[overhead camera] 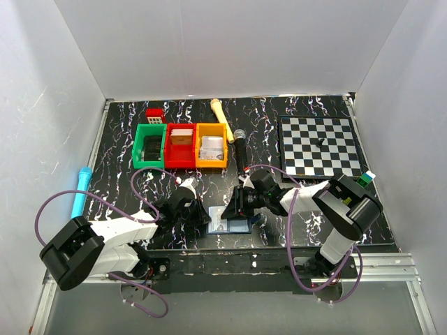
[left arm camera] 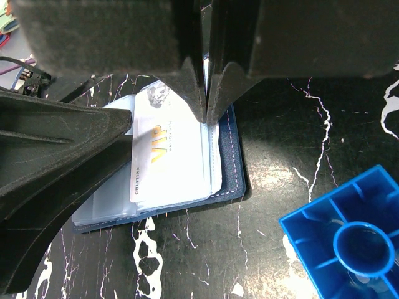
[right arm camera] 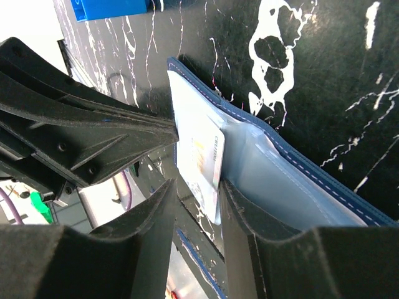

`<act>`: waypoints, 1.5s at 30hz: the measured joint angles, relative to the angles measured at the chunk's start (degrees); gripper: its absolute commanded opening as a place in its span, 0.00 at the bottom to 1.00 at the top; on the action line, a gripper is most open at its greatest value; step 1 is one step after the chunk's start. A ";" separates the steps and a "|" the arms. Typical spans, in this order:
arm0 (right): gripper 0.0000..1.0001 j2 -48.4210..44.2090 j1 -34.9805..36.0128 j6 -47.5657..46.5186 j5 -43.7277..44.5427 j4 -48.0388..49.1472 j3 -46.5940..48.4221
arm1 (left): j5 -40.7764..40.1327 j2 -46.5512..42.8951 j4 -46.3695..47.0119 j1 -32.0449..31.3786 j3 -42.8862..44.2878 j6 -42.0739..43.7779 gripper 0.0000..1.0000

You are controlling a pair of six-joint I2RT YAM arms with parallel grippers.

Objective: Take the credit cards out of the card holder
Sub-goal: Remove the credit card from the card holder.

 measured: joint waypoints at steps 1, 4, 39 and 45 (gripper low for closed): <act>0.41 0.13 -0.09 0.13 -0.20 0.13 0.00 | 0.04 0.04 0.13 0.00 -0.04 0.00 0.00; 0.41 0.72 -0.31 0.68 -0.74 0.79 0.00 | 0.15 0.15 0.44 0.02 -0.11 0.00 0.00; 0.38 1.62 -0.70 3.15 -1.84 6.91 -0.04 | 1.62 3.98 8.46 -1.07 -1.22 -1.49 0.00; 0.38 1.64 -0.63 3.06 -1.70 6.95 0.02 | 1.79 4.22 8.76 -1.31 -1.22 -1.66 0.00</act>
